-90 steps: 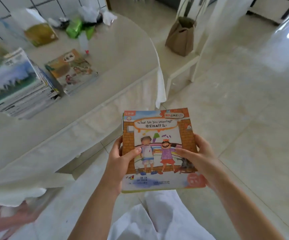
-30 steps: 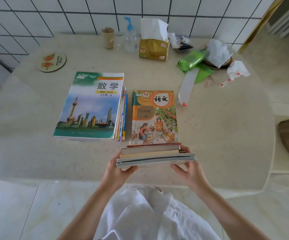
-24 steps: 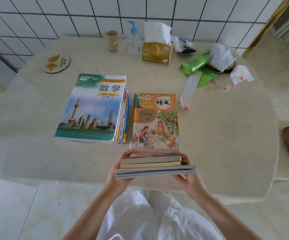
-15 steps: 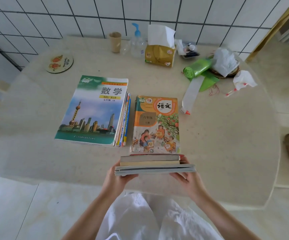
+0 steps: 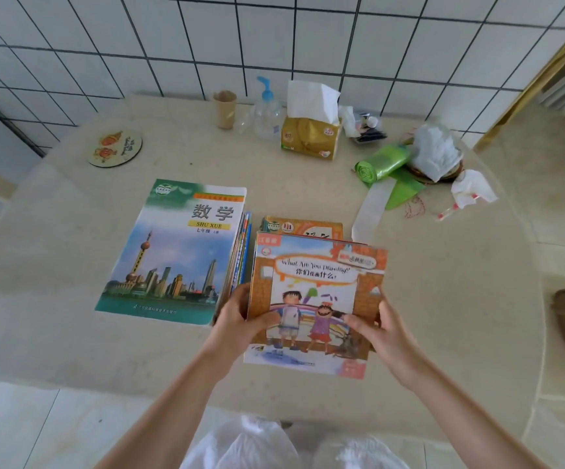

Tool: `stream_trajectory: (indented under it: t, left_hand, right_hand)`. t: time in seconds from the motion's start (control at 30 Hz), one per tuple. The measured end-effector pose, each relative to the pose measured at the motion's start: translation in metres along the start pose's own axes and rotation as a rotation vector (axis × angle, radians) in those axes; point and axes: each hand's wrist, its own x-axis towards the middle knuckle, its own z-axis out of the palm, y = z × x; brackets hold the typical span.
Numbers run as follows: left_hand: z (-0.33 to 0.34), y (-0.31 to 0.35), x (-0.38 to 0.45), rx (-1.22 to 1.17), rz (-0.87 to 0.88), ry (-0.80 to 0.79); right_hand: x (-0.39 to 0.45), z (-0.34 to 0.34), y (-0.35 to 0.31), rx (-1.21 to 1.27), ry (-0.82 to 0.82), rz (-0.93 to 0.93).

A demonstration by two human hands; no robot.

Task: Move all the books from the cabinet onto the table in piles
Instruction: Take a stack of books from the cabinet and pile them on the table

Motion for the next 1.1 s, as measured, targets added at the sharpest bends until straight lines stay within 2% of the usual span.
stream_trajectory:
  t: [0.2, 0.47, 0.73, 0.93, 1.1]
  left_hand:
    - [0.018, 0.024, 0.036, -0.042, -0.209, 0.061]
    - [0.027, 0.032, 0.07, 0.058, -0.298, 0.19]
    - [0.036, 0.018, 0.07, 0.259, -0.289, 0.262]
    - [0.038, 0.021, 0.072, 0.307, -0.282, 0.266]
    - [0.036, 0.029, 0.07, 0.341, -0.266, 0.228]
  right_hand:
    - [0.058, 0.0, -0.021, 0.154, 0.05, 0.281]
    - [0.102, 0.006, -0.022, 0.081, 0.014, 0.477]
    - [0.109, 0.005, -0.023, -0.109, 0.005, 0.503]
    - [0.107, 0.012, -0.012, -0.366, 0.005, 0.423]
    - [0.111, 0.008, 0.008, -0.361, 0.025, 0.404]
